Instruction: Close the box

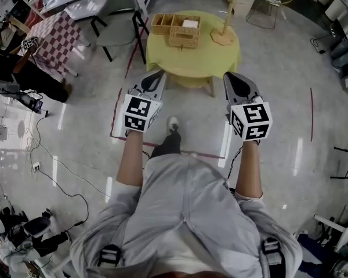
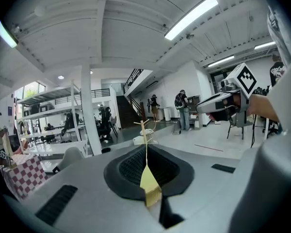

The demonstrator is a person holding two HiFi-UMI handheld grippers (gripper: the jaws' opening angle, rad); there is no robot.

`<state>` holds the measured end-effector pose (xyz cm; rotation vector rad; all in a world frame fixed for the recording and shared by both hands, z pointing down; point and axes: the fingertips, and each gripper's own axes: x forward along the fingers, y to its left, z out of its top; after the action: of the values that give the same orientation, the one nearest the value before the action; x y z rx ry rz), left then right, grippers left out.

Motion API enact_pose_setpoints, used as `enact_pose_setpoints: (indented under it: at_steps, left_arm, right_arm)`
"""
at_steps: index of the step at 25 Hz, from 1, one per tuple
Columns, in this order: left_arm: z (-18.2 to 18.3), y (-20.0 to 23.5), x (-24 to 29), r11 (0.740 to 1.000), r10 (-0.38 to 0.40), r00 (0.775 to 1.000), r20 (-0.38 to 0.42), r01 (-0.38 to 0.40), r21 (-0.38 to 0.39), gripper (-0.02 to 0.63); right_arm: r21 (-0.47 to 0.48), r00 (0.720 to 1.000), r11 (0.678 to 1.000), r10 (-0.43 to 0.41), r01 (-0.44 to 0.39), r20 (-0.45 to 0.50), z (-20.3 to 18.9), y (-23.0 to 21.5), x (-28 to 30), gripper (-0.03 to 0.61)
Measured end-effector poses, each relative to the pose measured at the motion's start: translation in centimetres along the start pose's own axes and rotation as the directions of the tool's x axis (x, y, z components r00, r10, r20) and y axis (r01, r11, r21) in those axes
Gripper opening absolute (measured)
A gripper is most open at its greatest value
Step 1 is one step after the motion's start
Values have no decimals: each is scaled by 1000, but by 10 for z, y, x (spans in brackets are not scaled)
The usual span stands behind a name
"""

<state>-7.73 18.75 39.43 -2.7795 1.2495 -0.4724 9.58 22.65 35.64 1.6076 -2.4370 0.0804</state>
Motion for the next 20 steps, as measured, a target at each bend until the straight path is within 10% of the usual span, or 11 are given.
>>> enact_pose_setpoints:
  at_steps: [20]
  left_arm:
    - [16,134,182,998,-50,999,13,50,-27,34]
  right_arm:
    - [77,999,997,19,-22,45,43,-91,185,21]
